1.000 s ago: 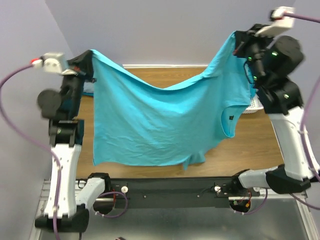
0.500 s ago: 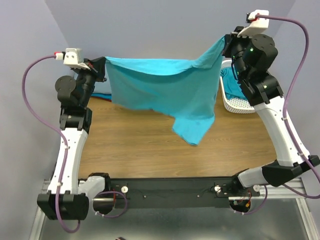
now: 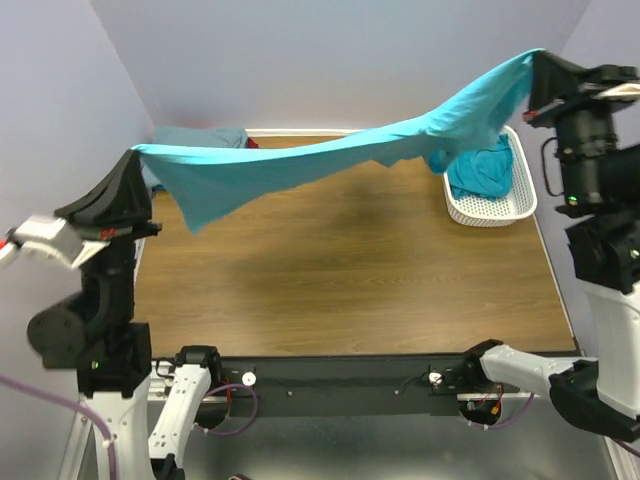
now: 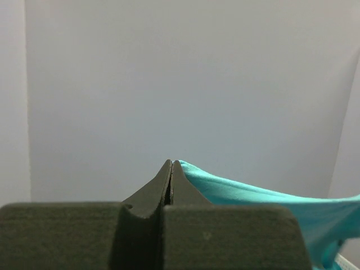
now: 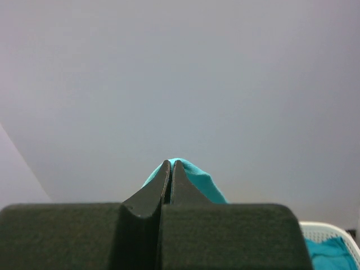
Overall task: Fold and stack the t-shirts
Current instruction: Flatten the tshirt out
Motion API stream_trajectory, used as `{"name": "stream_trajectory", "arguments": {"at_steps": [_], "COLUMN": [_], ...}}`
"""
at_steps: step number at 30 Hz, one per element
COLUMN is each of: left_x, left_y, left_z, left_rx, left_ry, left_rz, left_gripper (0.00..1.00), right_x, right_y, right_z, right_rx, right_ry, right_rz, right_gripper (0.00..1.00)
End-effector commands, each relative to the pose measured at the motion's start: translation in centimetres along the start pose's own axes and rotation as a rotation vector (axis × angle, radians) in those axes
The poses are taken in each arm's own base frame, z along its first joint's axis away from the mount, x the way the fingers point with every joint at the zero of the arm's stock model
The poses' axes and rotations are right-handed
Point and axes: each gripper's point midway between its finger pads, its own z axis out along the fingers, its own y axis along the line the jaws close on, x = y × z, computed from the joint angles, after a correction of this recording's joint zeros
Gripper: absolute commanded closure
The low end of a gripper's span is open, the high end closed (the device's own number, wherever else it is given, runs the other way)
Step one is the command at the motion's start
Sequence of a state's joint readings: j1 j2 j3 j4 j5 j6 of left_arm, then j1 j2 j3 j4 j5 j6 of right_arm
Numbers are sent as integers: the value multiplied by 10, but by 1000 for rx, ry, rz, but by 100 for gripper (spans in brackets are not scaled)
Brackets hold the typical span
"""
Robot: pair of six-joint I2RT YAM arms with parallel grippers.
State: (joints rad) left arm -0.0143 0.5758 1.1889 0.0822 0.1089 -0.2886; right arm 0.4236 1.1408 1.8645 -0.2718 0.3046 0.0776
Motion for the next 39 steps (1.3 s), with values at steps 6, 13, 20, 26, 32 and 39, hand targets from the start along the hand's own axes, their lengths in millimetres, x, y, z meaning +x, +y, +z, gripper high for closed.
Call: {"name": "stream_trajectory", "arguments": {"at_steps": [6, 13, 20, 26, 32, 39], "left_x": [-81, -56, 143, 347, 399, 369], "left_y": [-6, -12, 25, 74, 74, 47], "left_z": [-34, -20, 20, 12, 17, 4], "left_rx": [-60, -6, -41, -163, -132, -86], "left_ry": [-163, -114, 223, 568, 674, 641], "left_rz": [36, -55, -214, -269, -284, -263], "left_gripper": [100, 100, 100, 100, 37, 34], "right_x": [-90, -74, 95, 314, 450, 463], "right_y": [5, 8, -16, -73, -92, -69], "right_z": [-35, -11, 59, 107, 120, 83], "right_rx": [-71, -54, 145, 303, 250, 137], "right_ry": [-194, -165, 144, 461, 697, 784], "right_rz": [36, -2, -123, -207, -223, -107], "right_gripper": [100, 100, 100, 100, 0, 0]}}
